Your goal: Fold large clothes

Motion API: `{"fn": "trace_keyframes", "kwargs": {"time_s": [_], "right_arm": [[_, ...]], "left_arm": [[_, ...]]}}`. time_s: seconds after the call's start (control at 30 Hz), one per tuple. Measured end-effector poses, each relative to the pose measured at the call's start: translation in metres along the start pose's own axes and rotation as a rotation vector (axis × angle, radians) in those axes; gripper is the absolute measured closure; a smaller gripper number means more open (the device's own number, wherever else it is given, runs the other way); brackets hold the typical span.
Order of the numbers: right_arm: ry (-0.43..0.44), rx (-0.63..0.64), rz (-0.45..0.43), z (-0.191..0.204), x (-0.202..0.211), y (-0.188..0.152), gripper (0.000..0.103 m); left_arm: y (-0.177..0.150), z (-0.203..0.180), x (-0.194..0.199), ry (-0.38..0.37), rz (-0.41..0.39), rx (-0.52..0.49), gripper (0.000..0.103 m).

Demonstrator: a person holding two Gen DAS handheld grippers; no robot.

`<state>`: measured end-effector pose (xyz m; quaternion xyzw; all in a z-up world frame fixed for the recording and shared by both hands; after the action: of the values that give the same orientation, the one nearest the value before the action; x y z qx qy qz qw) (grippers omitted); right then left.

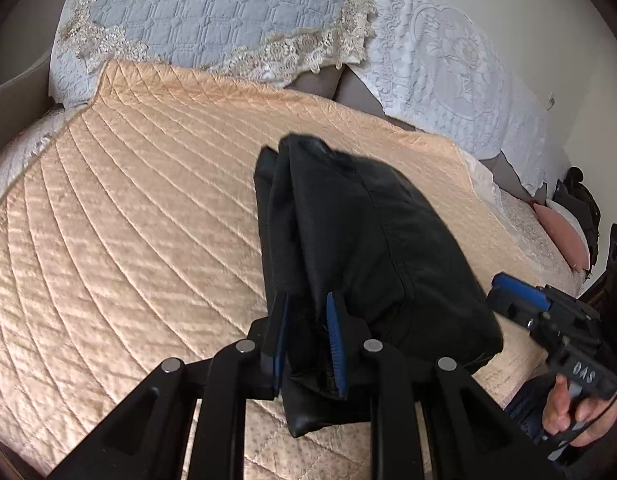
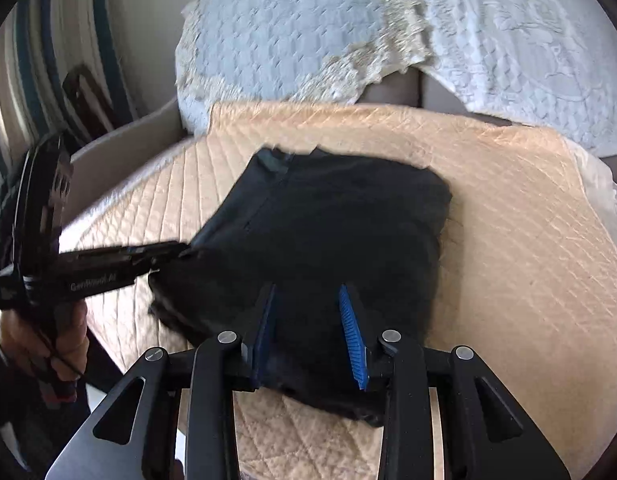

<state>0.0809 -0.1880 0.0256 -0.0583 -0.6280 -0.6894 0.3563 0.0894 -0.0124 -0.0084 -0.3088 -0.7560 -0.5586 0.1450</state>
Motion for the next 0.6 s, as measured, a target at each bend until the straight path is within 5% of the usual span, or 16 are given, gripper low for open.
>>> {"fn": "trace_keyframes", "kwargs": {"time_s": [0.27, 0.37, 0.47, 0.6], "right_arm": [[-0.046, -0.111, 0.007, -0.054, -0.044, 0.043, 0.070], [-0.030, -0.122, 0.025, -0.058, -0.063, 0.049, 0.070], [-0.023, -0.101, 0.096, -0.055, -0.086, 0.042, 0.070], [-0.029, -0.074, 0.147, -0.053, -0.101, 0.030, 0.069]], "left_arm": [[0.077, -0.040, -0.037, -0.091, -0.025, -0.089, 0.082], [0.076, -0.044, -0.082, -0.071, 0.033, -0.140, 0.082], [0.054, -0.022, -0.120, -0.043, 0.137, -0.084, 0.082], [0.045, -0.014, -0.114, -0.057, 0.112, -0.064, 0.083]]}}
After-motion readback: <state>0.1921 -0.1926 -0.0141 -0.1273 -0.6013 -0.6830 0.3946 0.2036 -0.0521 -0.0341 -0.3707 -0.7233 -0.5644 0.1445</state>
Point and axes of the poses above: each gripper's, at about its wrist camera, not at the fingertips, and x roughly against the way its jaws point, z to its left, y to its top, the point moved 6 cm from there along -x, roughly the way its jaws point, and after that the axes turned 10 degrees about -z, right-handed, at the moved point
